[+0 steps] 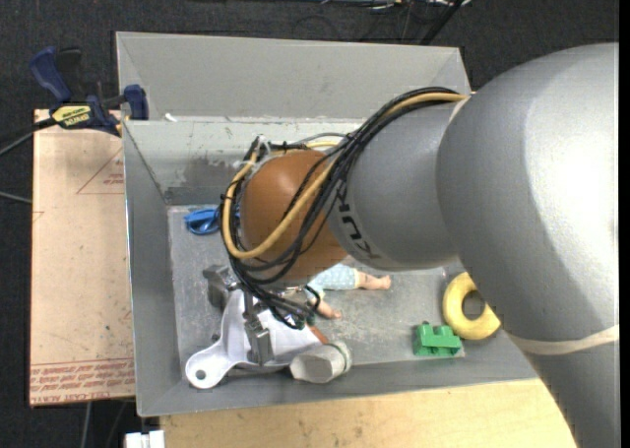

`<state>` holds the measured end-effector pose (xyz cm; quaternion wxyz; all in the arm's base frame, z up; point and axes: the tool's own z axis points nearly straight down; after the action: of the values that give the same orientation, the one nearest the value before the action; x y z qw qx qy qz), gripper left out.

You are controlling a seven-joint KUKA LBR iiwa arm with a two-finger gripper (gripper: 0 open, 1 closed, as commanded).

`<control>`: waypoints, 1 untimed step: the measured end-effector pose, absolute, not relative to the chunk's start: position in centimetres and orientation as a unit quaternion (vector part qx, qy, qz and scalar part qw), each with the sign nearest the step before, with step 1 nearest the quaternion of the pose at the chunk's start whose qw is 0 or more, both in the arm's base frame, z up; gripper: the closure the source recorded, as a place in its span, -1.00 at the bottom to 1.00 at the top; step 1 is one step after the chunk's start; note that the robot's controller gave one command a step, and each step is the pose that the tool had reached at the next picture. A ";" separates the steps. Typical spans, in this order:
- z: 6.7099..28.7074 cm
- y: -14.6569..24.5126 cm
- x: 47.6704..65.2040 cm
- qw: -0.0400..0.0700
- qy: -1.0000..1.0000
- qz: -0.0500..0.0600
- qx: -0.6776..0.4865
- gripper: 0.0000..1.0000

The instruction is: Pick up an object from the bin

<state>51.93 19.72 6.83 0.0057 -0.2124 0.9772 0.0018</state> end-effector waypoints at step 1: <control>7.2 18.9 50.9 0.009 0.963 0.002 -0.269 -1.00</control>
Offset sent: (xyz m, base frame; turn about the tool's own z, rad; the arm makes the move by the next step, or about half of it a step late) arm 0.0680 -0.0103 0.0017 -0.2523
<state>50.94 18.86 7.18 0.0090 -0.2685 0.9632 0.0020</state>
